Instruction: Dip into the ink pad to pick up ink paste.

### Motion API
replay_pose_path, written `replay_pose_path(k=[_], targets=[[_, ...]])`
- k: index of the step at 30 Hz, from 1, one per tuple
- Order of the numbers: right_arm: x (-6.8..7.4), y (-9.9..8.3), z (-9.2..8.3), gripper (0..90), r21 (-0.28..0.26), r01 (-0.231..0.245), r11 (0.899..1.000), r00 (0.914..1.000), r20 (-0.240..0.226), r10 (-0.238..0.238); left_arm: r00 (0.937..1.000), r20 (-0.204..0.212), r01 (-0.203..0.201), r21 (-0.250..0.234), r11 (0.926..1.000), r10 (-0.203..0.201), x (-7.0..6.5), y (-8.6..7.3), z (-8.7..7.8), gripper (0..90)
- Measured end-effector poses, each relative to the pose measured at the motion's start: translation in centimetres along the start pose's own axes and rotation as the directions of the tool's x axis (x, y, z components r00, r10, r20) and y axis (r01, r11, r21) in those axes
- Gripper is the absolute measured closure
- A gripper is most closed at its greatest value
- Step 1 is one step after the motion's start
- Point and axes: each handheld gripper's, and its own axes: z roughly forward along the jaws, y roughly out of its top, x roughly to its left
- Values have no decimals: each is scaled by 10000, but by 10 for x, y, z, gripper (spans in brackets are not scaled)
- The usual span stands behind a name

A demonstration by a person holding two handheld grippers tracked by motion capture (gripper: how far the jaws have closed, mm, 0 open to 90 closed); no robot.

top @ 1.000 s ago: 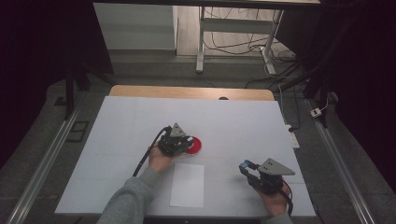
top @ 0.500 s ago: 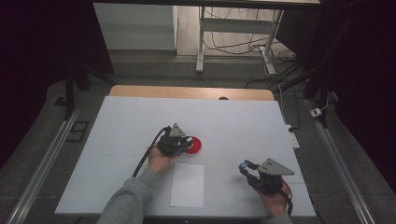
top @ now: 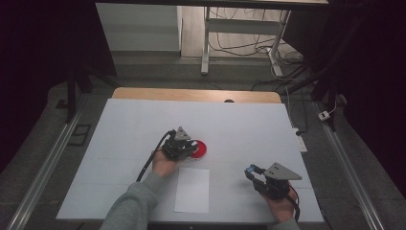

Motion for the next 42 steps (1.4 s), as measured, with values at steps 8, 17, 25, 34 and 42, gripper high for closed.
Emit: replay_pose_path(k=[8, 17, 25, 34, 42], targets=[[1, 0, 0, 650, 32, 24, 10000, 10000, -3, -24, 9999, -114, -124, 91, 9999, 125, -2, 1, 0, 763], [1, 0, 0, 650, 21, 59, 10000, 10000, 53, -59, 9994, -225, -262, 175, 9995, 266, -4, 1, 0, 764], [1, 0, 0, 650, 20, 41, 10000, 10000, 39, -42, 9993, -257, -262, 181, 9995, 267, -5, 1, 0, 764], [1, 0, 0, 650, -7, 31, 10000, 10000, -2, -31, 9988, -330, -347, 178, 9992, 353, -7, 2, -1, 763], [2, 1, 0, 650, -38, 32, 10000, 10000, -31, -32, 9993, -300, -249, -399, 9989, 237, -4, 13, -17, 761]])
